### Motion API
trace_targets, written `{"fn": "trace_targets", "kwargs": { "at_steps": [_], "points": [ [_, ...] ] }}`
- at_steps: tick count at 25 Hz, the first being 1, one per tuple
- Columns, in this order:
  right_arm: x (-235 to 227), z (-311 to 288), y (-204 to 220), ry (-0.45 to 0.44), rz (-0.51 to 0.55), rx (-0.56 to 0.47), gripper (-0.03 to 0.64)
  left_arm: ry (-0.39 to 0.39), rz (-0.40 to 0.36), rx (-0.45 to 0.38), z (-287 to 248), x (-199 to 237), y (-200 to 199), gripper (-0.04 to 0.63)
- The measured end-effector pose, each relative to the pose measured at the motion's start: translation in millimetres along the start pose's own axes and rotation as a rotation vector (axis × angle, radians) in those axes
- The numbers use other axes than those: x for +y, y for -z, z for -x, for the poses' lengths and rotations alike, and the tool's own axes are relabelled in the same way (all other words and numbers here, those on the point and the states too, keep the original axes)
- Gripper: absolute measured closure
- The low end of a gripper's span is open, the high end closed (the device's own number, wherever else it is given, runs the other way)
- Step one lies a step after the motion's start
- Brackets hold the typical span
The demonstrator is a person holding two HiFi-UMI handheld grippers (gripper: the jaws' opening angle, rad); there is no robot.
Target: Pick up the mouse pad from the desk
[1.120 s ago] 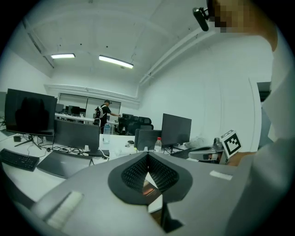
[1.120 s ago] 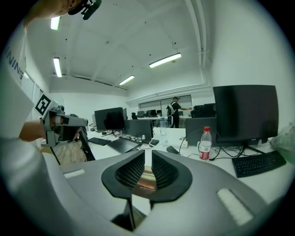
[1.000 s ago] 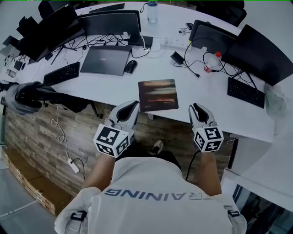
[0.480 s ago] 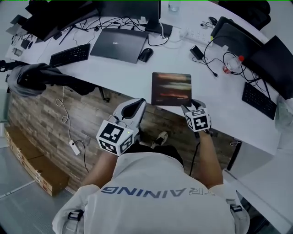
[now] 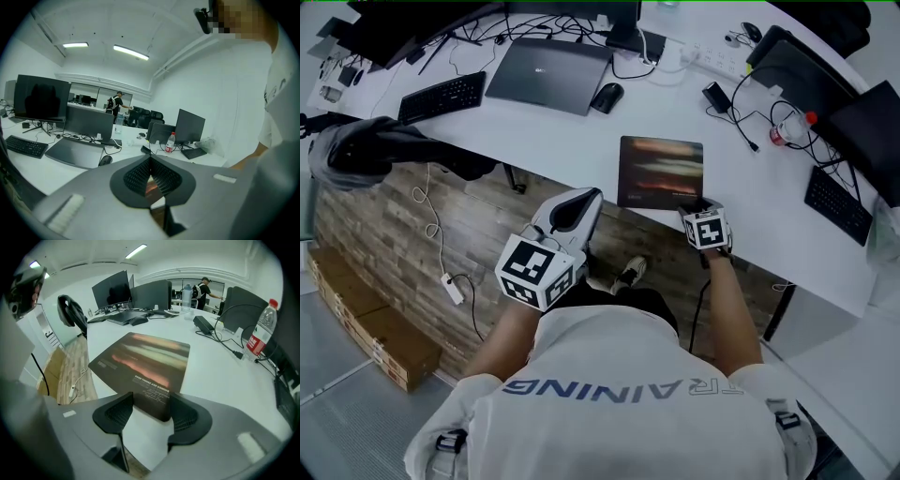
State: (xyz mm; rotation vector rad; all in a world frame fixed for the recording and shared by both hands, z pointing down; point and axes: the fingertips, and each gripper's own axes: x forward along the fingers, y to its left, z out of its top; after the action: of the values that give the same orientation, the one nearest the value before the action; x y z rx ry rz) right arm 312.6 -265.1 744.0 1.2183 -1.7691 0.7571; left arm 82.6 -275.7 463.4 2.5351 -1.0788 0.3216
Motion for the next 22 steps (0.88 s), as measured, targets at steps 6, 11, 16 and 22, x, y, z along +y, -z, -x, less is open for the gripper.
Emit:
{"fn": "trace_targets", "kwargs": {
  "at_steps": [6,11,16,22],
  "points": [
    [-3,0,-1,-0.002,-0.010,-0.002,0.393,0.002,-0.010,0.000,-2,12,-4,0.595],
    [-8,0,-2,0.003,-0.031,0.011,0.489,0.022,-0.024,0.005,-3,13,-5,0.595],
    [-6,2,-5,0.024,-0.041,-0.002,0.556,0.043,-0.033,0.002,-2,12,-8,0.595],
    [-4,4,-5,0.040,-0.050,-0.024,0.575,0.062,-0.041,0.000,3,15,-11,0.595]
  ]
}}
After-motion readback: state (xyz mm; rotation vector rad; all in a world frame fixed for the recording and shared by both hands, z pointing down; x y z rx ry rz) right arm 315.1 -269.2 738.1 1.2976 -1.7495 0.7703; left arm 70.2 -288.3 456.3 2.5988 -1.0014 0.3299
